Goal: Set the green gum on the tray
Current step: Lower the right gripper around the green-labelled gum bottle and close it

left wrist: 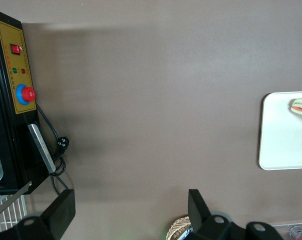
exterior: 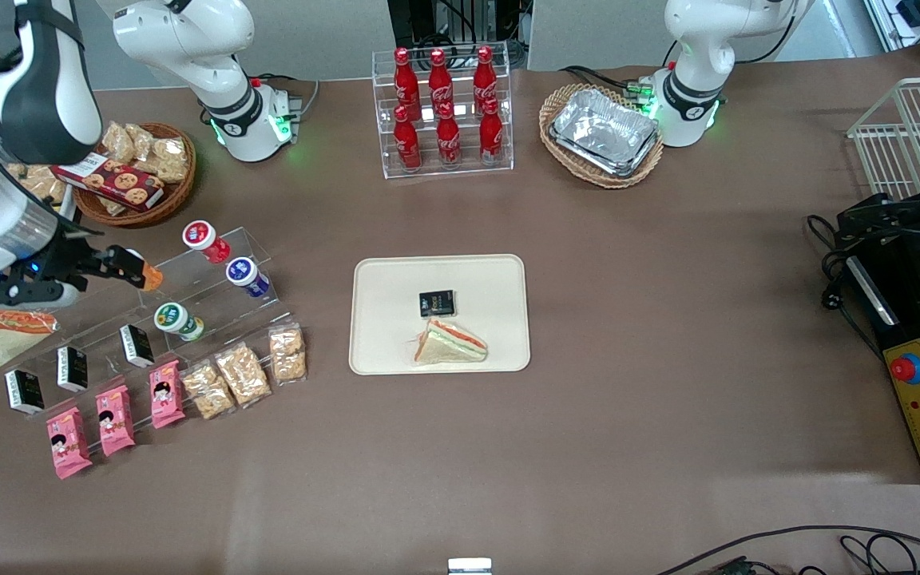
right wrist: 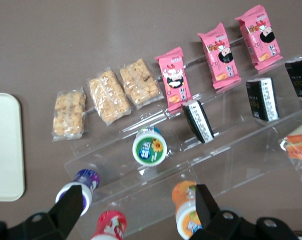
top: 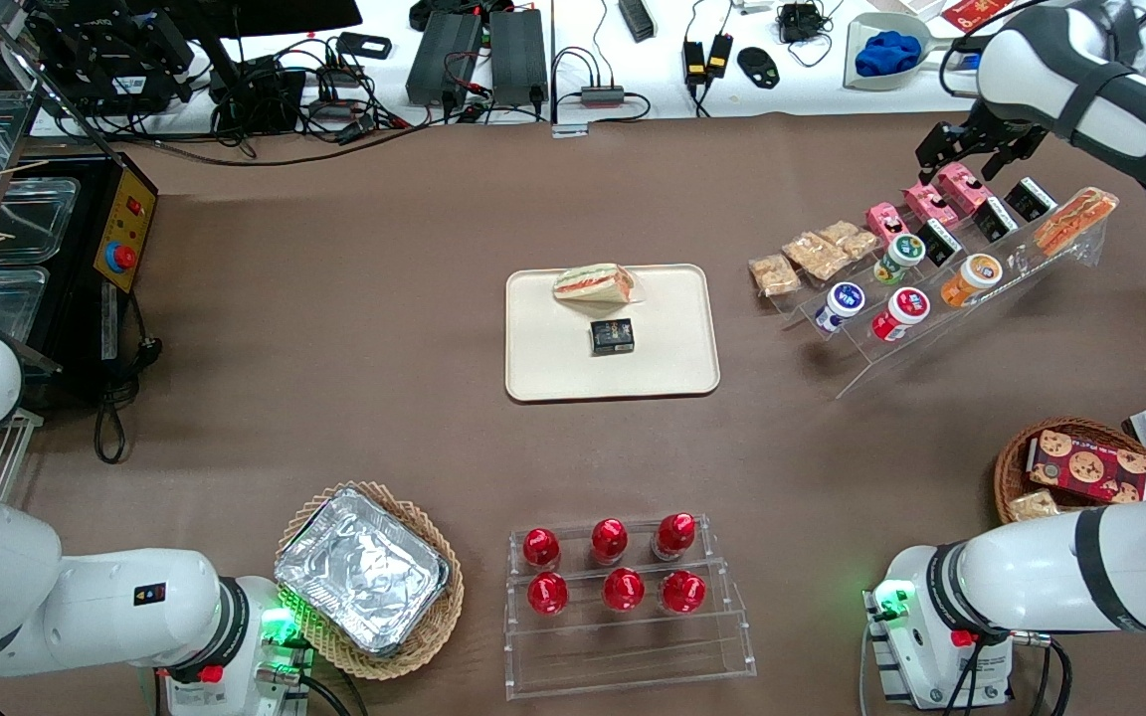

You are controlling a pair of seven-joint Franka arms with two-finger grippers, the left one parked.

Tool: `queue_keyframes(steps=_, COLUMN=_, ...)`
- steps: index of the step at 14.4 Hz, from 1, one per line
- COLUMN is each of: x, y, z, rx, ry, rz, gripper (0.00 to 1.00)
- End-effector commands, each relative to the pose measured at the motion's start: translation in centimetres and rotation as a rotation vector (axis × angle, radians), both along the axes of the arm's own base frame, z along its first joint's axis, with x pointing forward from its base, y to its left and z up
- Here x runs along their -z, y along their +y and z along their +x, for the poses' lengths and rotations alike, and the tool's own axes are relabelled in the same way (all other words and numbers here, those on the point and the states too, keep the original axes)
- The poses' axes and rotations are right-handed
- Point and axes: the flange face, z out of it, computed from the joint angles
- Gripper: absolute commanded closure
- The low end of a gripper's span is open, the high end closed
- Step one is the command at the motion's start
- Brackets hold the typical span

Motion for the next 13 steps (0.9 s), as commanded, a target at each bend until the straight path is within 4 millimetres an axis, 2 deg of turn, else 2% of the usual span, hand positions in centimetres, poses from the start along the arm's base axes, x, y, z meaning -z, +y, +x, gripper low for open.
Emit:
queue_keyframes(steps=1, x=2.7, y=0.0, z=1.3, rx=-0.008, ry=0.008, rz=-0.028, gripper=0.00)
queue_keyframes(steps=4, x=6.3, y=-0.5, z=2.3, rx=-0.015, ry=0.053, rz=-0.039, gripper=0.00)
queue_keyframes(steps=7, x=8.1, y=-0.6, z=2.6, rx=-0.032, ry=0.035, rz=-0.043, gripper=0.00)
queue_keyframes(steps=11, x=13.3, y=-0.4, z=0.7, rx=-0.098, ry=-0.055, rz=-0.044, gripper=0.00)
queue_keyframes(steps=13, x=14.5, y=-0.3, z=0.0, rx=-0.107, ry=-0.067, rz=-0.044, gripper=0.00)
